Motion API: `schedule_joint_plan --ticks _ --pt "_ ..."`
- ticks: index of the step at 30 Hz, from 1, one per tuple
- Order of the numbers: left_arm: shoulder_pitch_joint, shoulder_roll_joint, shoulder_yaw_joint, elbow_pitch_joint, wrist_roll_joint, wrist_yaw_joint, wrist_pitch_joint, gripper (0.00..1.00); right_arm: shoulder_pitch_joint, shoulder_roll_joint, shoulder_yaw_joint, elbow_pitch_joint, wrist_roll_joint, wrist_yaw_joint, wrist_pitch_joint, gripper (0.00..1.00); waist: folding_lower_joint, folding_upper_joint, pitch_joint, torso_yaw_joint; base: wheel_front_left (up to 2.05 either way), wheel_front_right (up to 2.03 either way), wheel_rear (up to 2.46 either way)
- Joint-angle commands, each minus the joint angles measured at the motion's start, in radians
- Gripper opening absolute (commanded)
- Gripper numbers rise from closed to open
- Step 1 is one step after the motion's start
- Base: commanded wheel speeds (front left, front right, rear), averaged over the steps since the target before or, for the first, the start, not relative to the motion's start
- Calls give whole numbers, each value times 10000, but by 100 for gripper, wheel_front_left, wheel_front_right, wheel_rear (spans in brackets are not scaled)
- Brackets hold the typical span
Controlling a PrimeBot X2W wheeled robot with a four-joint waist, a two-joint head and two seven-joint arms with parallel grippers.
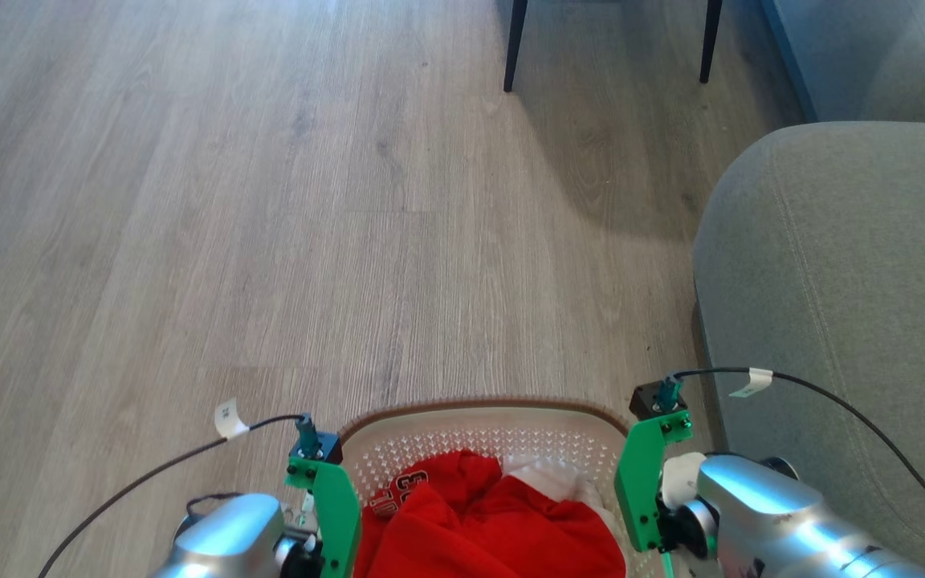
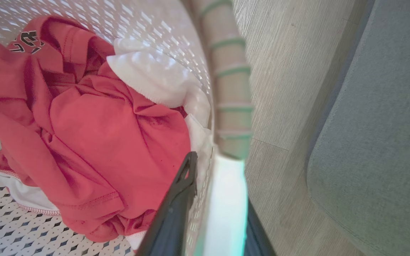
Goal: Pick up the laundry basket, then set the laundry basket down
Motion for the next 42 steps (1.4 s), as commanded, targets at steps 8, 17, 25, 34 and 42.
schedule_joint_plan --ticks 8,17,25,34,42 --pt "-451 37 2 -3 118 -67 -115 0 -271 99 146 -411 -198 159 4 0 1 0 21 -19 0 0 0" --pt "-436 5 0 31 15 -67 -125 0 -269 78 146 -403 -198 159 33 0 1 0 5 -46 0 0 0" --pt "-440 26 -2 35 2 -67 -131 0 -274 93 146 -393 -198 159 40 0 1 0 -18 -68 0 0 0" --pt "-463 39 -4 -13 -50 -67 -80 0 -294 89 146 -384 -171 159 45 0 1 0 -9 -49 0 0 0" --pt "-434 59 -5 -11 -39 -67 -67 0 -300 117 146 -373 -144 159 44 0 1 0 -2 -46 0 0 0"
